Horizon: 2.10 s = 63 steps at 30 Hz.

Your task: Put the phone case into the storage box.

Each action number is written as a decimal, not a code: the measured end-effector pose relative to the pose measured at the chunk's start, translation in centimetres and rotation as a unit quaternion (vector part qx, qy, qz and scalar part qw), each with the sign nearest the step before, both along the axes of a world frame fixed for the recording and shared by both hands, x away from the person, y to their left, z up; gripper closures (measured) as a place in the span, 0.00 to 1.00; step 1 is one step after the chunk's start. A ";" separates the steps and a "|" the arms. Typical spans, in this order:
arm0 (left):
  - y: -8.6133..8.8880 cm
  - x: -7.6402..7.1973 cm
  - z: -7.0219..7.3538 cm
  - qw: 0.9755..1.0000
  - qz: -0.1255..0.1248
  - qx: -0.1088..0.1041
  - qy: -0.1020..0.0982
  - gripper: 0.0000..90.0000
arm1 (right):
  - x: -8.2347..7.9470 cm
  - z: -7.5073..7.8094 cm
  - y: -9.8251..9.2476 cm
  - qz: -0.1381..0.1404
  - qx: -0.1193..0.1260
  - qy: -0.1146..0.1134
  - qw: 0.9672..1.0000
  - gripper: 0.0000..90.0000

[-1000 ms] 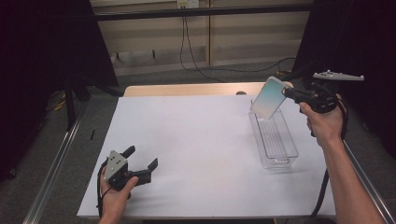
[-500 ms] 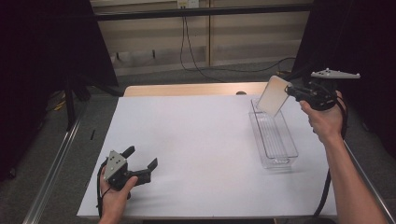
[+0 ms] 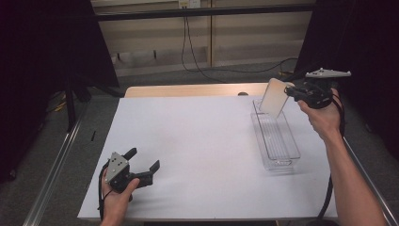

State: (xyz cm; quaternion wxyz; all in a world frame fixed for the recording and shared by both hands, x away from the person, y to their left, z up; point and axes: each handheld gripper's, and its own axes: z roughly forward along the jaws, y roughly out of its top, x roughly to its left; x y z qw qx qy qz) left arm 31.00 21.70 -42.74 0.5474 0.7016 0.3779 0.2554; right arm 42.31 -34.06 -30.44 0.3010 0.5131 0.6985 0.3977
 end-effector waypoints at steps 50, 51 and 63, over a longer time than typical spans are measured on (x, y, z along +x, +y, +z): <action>0.1 0.2 -0.1 1.000 -0.006 0.009 -0.001 0.04 | 4.5 -3.9 1.2 -0.008 -0.049 0.036 0.998 0.92; 0.1 0.2 -0.1 1.000 -0.005 0.006 0.001 0.04 | 4.6 -4.0 1.3 -0.007 -0.052 0.036 0.998 0.92; 0.0 0.2 -0.1 1.000 -0.004 0.010 0.000 0.04 | 4.9 -4.3 1.6 -0.007 -0.051 0.035 0.998 0.92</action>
